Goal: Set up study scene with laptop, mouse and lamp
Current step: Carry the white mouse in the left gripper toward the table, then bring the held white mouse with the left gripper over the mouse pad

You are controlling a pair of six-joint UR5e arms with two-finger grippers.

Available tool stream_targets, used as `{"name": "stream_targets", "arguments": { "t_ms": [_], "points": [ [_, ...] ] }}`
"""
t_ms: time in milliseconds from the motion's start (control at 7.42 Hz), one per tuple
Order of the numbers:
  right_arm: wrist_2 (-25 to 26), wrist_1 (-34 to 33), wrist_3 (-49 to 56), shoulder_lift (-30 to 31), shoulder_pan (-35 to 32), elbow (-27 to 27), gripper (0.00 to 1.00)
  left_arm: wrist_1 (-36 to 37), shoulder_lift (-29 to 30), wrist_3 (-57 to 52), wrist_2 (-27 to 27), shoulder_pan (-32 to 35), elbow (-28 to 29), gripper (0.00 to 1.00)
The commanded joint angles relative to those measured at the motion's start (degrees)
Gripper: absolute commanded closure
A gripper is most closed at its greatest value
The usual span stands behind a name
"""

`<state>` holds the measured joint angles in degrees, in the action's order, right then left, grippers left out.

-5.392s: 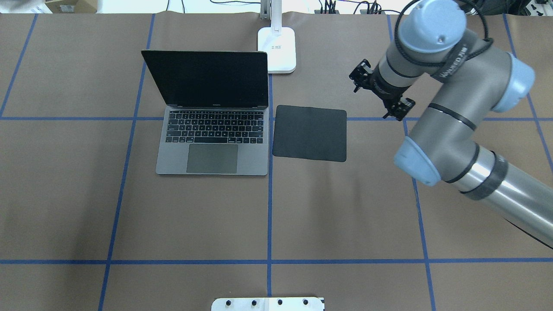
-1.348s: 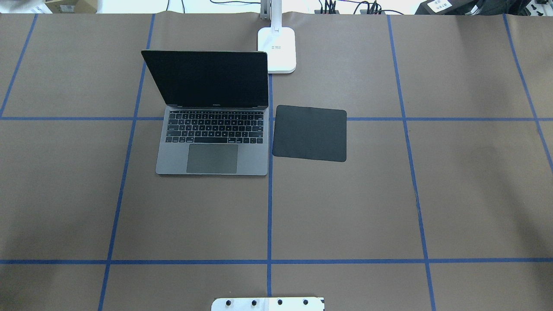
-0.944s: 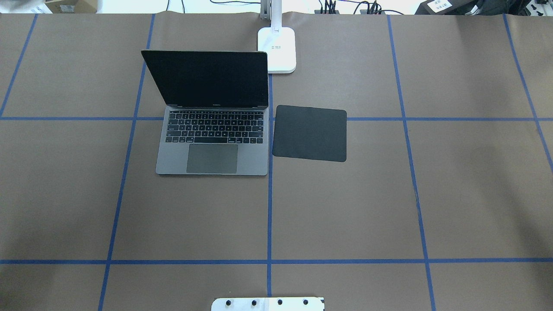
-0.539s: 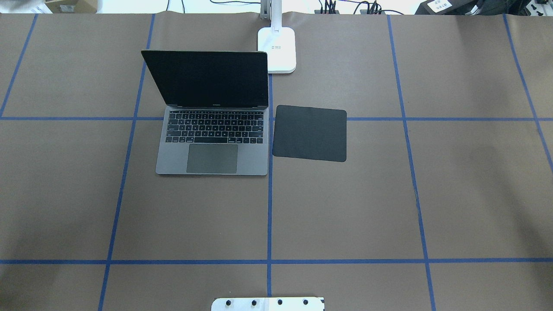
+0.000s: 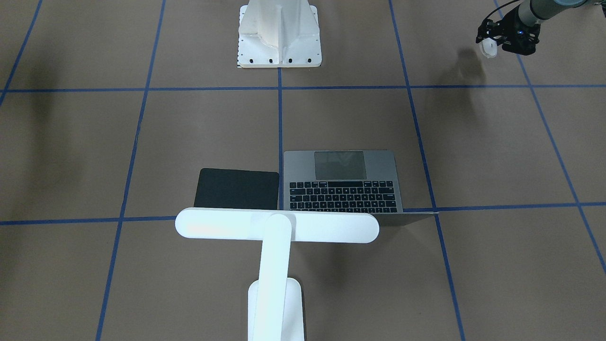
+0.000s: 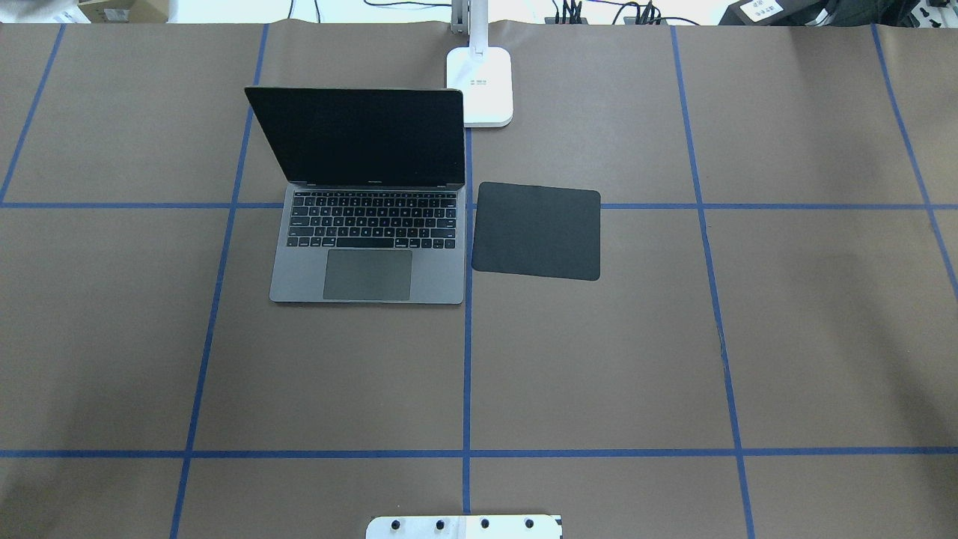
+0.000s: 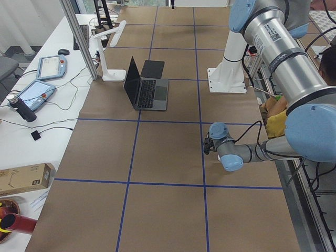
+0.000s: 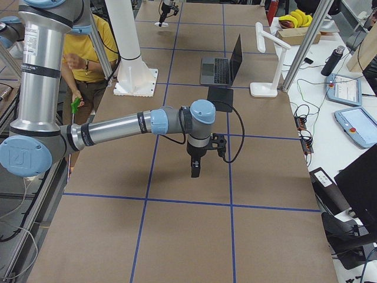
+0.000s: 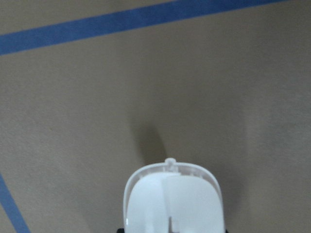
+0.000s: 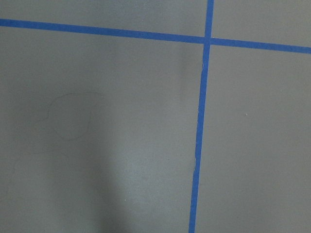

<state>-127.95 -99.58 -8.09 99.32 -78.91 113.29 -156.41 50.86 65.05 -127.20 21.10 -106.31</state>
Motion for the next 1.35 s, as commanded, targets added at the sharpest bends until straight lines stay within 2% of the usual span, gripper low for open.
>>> {"name": "stream_targets", "arguments": {
  "t_ms": [0, 270, 674, 944, 1213],
  "points": [
    [-0.01, -0.09, 0.0, -0.01, -0.19, -0.09, 0.0, 3.98, 1.25, -0.01, -2.44, 3.06, -5.2, 0.4],
    [-0.02, 0.0, 0.0, -0.01, -0.19, -0.35, 0.0, 19.13, 8.77, -0.1, -2.44, 6.83, -11.7, 0.4],
    [-0.19, -0.09, 0.09, 0.08, -1.16, -0.35, 0.0, 40.67, 23.61, -0.54, -2.44, 11.14, -17.16, 0.4],
    [-0.19, -0.09, 0.09, 0.08, -1.25, -0.53, 0.0, 57.88, 39.23, -0.63, -2.44, 13.61, -17.44, 0.4],
    [-0.19, -0.09, 0.18, 0.34, -1.6, -0.7, 0.0, 76.95, 58.64, -0.63, -1.56, 13.97, -14.56, 0.4]
  ]
}}
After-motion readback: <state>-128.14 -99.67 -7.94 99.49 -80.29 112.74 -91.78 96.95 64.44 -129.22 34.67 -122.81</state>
